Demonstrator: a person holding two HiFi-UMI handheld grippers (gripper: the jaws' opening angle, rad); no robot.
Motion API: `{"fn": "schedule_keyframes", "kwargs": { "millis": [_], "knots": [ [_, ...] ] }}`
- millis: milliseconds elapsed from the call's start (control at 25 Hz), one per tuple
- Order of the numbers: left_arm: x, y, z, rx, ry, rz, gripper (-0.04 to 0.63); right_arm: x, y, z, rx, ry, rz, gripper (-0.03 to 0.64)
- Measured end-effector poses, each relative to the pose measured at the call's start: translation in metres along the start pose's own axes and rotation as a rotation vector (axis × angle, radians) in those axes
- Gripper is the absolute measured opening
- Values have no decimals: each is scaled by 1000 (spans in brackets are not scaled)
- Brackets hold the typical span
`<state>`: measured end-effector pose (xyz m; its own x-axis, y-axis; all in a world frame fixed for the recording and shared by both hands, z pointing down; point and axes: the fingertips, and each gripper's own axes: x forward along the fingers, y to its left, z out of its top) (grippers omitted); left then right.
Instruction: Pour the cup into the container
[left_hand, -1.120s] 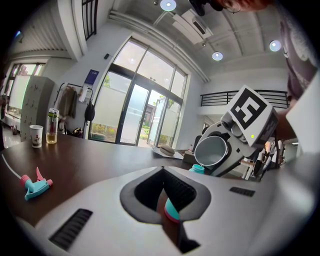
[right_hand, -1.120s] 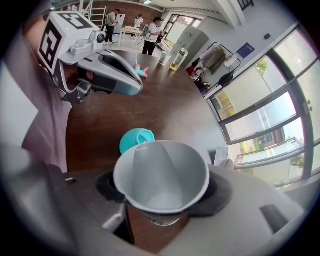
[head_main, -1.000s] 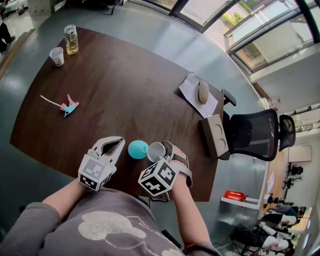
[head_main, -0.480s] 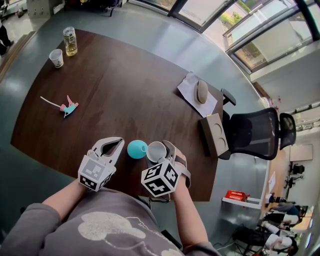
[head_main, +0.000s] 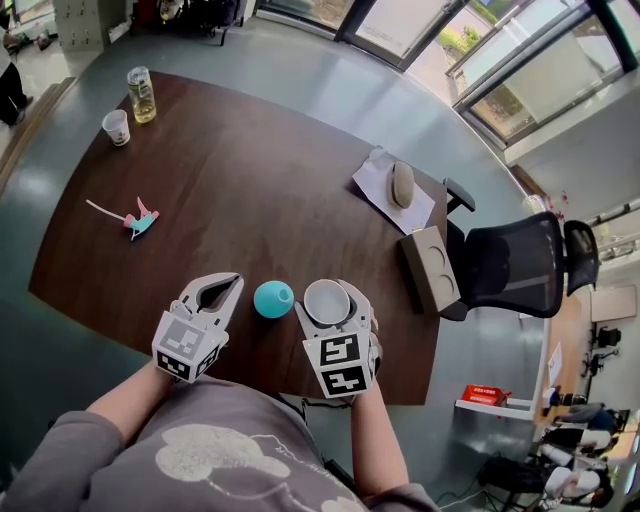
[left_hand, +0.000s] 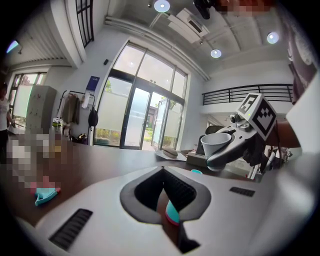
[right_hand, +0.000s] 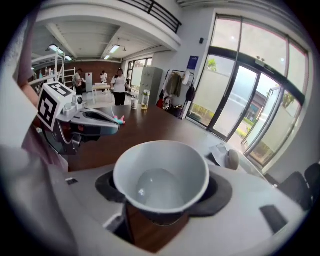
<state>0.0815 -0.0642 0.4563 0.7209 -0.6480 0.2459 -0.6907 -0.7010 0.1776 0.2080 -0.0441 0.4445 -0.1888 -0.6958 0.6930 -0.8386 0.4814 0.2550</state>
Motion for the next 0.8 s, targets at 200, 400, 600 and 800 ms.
{"fn": "schedule_keyframes", "kwargs": {
  "millis": [200,400,600,800],
  "knots": [
    [-1,-10,8,17,-15,14,6,-12,-12,-4,76,-67,-12,300],
    [1,-24,8,32,-18,25,6,-22,-12,-15,92,-139,-5,299],
    [-4,-32,6,32,-14,68,6,-30,-3,-23,80,-196,33,299],
    [-9,-35,7,32,-22,132,6,-33,-2,-27,75,-236,69,300]
  ]
}}
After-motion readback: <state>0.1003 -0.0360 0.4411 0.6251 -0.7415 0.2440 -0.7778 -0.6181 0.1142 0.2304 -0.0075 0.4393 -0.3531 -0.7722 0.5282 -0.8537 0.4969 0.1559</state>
